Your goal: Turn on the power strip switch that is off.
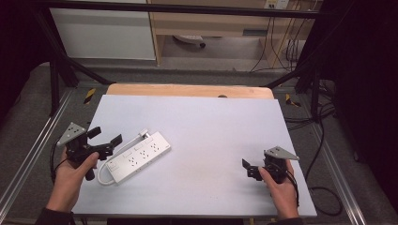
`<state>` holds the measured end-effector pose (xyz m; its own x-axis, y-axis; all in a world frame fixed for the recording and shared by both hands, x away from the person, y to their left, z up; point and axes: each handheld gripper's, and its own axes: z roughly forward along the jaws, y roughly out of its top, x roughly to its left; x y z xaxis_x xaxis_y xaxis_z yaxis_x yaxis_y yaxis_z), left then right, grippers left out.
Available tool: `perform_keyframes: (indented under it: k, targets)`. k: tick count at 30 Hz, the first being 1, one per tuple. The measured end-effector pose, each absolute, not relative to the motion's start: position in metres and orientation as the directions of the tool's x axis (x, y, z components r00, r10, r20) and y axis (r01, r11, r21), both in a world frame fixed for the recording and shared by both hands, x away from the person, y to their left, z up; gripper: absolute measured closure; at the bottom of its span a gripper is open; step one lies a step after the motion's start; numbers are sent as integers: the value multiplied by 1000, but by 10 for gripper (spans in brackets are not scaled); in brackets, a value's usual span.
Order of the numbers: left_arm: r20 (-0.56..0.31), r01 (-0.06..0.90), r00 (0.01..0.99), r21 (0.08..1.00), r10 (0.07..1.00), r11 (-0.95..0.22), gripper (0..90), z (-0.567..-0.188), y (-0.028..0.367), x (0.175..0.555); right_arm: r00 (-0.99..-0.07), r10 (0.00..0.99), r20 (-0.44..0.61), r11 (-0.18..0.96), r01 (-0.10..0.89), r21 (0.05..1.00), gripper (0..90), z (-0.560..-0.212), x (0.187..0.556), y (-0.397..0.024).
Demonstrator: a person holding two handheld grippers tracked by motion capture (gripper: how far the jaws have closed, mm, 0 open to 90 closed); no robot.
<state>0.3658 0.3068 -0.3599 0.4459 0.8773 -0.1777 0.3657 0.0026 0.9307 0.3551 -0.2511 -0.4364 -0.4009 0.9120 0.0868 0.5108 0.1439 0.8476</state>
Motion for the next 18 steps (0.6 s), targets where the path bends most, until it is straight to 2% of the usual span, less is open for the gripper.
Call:
perform_keyframes:
  k: [18]
  targets:
    - [-158, 400, 466, 915, 870, -48, 61, -366, 292, 380, -402, 912, 85, 146, 511, 847, 27, -436, 355, -251]
